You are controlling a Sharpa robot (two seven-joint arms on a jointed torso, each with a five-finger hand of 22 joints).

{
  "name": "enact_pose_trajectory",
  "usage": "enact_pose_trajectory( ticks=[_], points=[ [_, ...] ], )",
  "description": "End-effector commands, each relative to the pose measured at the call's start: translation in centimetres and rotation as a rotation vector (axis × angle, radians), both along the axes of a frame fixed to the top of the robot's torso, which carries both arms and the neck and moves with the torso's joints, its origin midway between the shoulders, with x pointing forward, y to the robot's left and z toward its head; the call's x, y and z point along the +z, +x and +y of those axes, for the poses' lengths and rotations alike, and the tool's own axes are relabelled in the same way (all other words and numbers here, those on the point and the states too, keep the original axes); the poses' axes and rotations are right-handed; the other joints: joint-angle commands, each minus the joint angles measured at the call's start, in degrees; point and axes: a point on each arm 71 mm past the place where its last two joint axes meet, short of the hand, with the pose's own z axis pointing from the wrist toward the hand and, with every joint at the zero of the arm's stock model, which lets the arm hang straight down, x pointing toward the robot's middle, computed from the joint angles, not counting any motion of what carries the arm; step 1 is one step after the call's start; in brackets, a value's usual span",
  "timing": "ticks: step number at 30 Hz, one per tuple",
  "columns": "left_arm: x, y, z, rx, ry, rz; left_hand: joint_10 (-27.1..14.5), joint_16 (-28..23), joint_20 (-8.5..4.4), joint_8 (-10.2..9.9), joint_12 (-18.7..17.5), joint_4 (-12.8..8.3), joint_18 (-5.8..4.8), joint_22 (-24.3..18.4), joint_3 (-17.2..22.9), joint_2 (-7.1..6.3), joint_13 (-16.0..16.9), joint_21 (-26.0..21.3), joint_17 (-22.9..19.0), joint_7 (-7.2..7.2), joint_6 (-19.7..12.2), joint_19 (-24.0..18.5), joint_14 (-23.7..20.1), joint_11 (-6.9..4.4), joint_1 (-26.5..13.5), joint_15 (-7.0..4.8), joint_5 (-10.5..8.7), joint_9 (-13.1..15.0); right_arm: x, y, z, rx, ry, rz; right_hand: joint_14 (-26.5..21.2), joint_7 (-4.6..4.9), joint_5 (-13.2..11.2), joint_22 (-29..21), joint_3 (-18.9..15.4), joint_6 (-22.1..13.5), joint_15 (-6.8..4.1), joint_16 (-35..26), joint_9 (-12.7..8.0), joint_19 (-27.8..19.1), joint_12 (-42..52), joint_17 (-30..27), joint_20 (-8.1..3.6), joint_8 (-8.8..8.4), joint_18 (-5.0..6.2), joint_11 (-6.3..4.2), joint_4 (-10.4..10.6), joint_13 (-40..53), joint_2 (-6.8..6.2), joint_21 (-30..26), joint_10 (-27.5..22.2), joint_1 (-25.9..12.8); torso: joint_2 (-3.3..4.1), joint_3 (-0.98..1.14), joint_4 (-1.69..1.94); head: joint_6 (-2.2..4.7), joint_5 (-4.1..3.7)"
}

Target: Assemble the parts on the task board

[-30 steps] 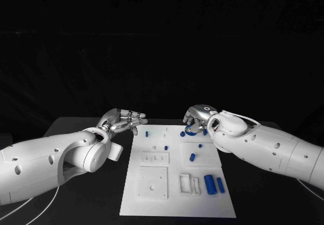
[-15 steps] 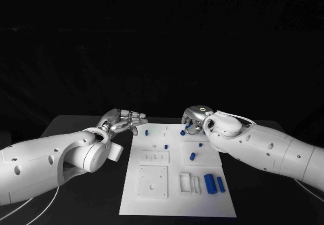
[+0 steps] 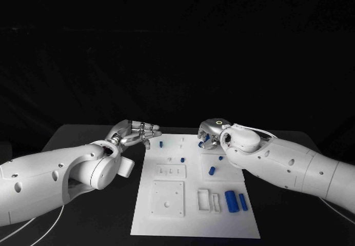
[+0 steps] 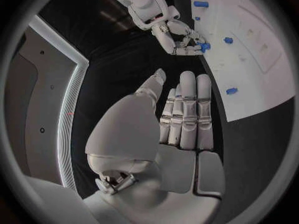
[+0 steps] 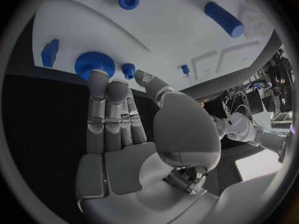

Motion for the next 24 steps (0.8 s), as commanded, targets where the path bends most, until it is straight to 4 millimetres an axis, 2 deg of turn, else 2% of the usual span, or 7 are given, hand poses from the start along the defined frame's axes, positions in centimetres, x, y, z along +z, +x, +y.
enact_pose_trajectory(
  ticks=[1,19,22,24],
  points=[
    [0.21,-0.03,-0.32,-0.019,-0.009,0.004,-0.48,0.35,0.38,-0.07,0.13,0.11,0.83,-0.08,-0.40,0.19,0.06,0.31,-0.08,0.13,-0.56,-0.05,0.14,0.03,-0.29,0.11,-0.31,0.02,-0.30,0.05,-0.01,-0.006,-0.034,0.008,0.35,0.07,-0.31,0.94,0.45,0.52,-0.07,0.32,-0.02,0.73,0.08,-0.08,-0.01,0.17,0.44,0.04,0.08,0.02,-0.49,-0.80,0.59,-0.03,0.26,-0.01,-0.01,0.07,0.06],
    [0.21,0.01,-0.38,-0.021,-0.011,0.011,-0.63,0.64,0.41,-0.06,0.14,0.30,0.90,-0.14,-0.70,0.39,0.07,0.72,-0.26,0.15,-0.67,-0.15,0.16,0.06,-0.29,0.13,-0.37,0.06,-0.78,0.09,0.29,0.005,-0.042,0.014,0.32,-0.11,-1.74,3.54,2.14,2.21,-0.25,0.33,0.02,1.55,0.13,-0.09,-0.13,0.17,0.38,-0.23,0.97,0.08,0.38,-3.35,1.20,-0.16,0.45,-0.06,0.05,-0.04,0.31],
    [0.19,0.02,-0.40,-0.023,-0.012,0.013,-0.66,0.64,0.42,-0.06,0.14,0.33,0.90,-0.17,-0.73,0.41,0.07,0.73,-0.30,0.15,-0.71,-0.17,0.15,0.07,-0.28,0.13,-0.38,0.06,-0.78,0.01,0.42,0.012,-0.036,0.013,0.35,-0.25,-2.10,3.90,2.14,2.87,-0.38,0.33,0.09,1.79,0.20,-0.09,-0.21,0.22,0.26,-0.52,1.25,0.19,0.64,-3.28,2.00,-0.25,0.51,-0.08,0.06,-0.37,0.29],
    [0.18,0.03,-0.41,-0.023,-0.012,0.015,-0.73,0.63,0.44,-0.05,0.15,0.38,0.91,-0.24,-0.78,0.47,0.08,0.77,-0.39,0.17,-0.78,-0.20,0.14,0.08,-0.24,0.15,-0.41,0.06,-0.75,-0.04,0.51,0.016,-0.028,0.012,0.45,-0.34,-2.64,4.22,1.99,3.69,-0.50,0.33,0.15,2.04,0.16,-0.12,-0.34,0.22,0.07,-0.82,1.63,0.35,0.94,-3.23,2.93,-0.38,0.56,-0.09,0.06,-0.06,0.40]
  ],
)
